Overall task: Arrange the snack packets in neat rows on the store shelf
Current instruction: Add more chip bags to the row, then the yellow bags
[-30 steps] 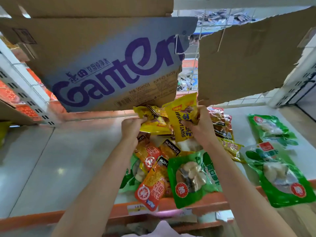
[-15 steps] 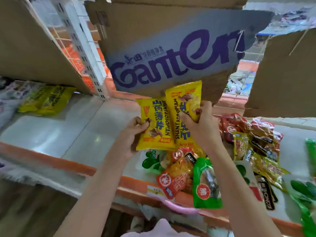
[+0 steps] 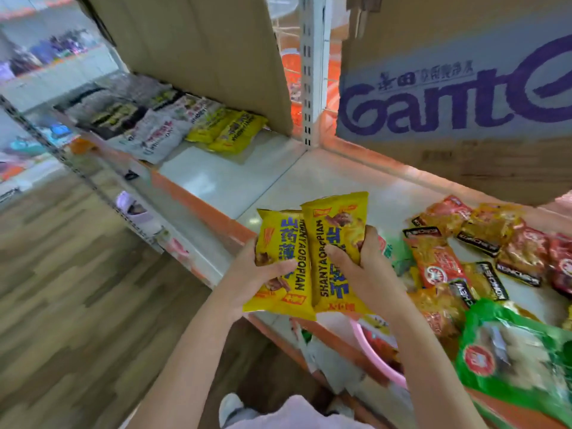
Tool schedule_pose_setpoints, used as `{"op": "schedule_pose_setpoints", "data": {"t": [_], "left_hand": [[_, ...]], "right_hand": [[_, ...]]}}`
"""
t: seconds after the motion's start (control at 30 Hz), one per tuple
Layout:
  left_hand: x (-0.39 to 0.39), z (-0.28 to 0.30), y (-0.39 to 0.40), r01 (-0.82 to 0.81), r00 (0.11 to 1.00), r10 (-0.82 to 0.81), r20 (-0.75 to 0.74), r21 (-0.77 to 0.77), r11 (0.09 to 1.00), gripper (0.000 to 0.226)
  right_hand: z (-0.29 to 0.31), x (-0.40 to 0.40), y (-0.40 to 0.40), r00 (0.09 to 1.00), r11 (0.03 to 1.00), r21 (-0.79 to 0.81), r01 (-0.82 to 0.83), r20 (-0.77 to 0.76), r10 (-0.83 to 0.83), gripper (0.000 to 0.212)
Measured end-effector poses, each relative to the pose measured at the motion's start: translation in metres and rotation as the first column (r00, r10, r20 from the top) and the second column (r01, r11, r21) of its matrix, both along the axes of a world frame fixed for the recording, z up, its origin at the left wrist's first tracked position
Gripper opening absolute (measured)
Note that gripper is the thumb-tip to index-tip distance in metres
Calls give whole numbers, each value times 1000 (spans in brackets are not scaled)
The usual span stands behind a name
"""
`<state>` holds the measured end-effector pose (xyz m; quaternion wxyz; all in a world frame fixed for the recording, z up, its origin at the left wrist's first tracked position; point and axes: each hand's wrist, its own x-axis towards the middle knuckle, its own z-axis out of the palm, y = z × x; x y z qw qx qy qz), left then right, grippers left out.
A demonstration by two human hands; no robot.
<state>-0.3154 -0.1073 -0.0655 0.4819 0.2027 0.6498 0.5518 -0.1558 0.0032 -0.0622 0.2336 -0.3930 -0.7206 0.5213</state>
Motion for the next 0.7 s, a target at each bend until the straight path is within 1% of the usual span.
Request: {"op": "schedule_pose_setpoints", "data": {"t": [0.1,0.17,0.27,0.3,0.37,0.43,0.5,0.6,0.7], "left_hand": [[-25,0,-30,-18,999,18,-40,0,1000,70],[-45,-1,-50,-64,997,64,-49,3,998,68],[-77,-3,-76,-130,992,130,3,48,990,65],[-87,-3,-84,-146,989,145,23,57,988,66],[-109,-4,-101,-163,986,160,48,65,985,68],[-133,-4,-117,-148,988,144,58,61,987,70],[-156,-4,-132,-116,993,113,44,53,992,73],[-186,-4,-154,-53,998,50,47,64,997,65],[-210,-3,-175,-12,999,10,33,50,999,68]], "right_hand": [[-4,-29,-22,1000,1000,-24,-8,11,8,30],[-5,-49,-38,999,1000,-24,-9,35,10,31],[-3,-79,-61,999,999,-40,-13,44,14,33],[-3,-88,-69,999,998,-54,-18,48,21,37],[-4,-109,-87,998,996,-78,-31,51,36,51],[-5,-131,-103,999,991,-131,-38,23,42,62],[-7,-152,-120,998,979,-194,-69,-21,66,59],[-14,-183,-137,993,961,-264,-89,-103,64,48],[-15,-213,-153,989,954,-277,-112,-124,81,48]]}}
